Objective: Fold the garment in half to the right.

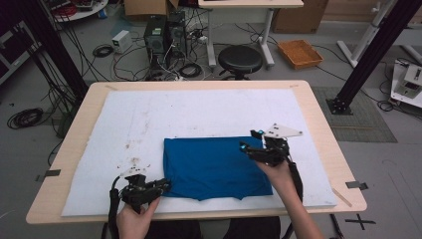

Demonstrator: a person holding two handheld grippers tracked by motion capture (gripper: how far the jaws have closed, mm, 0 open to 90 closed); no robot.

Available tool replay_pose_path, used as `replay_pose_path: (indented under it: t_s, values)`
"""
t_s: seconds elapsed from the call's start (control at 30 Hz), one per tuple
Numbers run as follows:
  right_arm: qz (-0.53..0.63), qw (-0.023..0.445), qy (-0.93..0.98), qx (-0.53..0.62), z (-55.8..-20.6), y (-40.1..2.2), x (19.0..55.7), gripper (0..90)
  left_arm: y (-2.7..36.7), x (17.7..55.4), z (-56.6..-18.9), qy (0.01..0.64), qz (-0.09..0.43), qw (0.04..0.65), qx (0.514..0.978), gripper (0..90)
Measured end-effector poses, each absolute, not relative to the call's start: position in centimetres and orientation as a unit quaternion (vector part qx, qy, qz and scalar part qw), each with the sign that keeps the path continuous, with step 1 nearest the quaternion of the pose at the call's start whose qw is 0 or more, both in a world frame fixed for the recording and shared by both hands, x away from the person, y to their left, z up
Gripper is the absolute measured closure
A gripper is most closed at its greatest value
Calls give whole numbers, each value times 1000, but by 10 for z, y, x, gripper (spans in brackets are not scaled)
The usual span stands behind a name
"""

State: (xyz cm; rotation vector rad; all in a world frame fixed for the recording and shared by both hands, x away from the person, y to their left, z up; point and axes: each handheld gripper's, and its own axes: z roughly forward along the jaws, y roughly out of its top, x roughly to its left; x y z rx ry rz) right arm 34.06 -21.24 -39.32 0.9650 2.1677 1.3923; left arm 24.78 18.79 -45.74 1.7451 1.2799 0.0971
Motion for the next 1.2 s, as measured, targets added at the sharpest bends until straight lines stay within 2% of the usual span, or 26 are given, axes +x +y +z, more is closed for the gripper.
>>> replay_pose_path:
  t_s: [0.17,0.53,0.87,1.13,1.2]
  values:
    - [491,169,794,316,-392,-165,352,511,187,247,-457,522,48,466,713,796]
    - [468,82,824,308,-398,-56,399,641,190,248,-460,522,47,470,710,803]
    - [405,75,857,311,-421,20,428,718,193,248,-462,523,38,479,704,803]
    - [378,78,867,314,-437,47,436,738,194,248,-463,523,35,482,702,802]
    - [372,74,872,310,-440,52,437,776,194,249,-463,523,35,482,702,801]
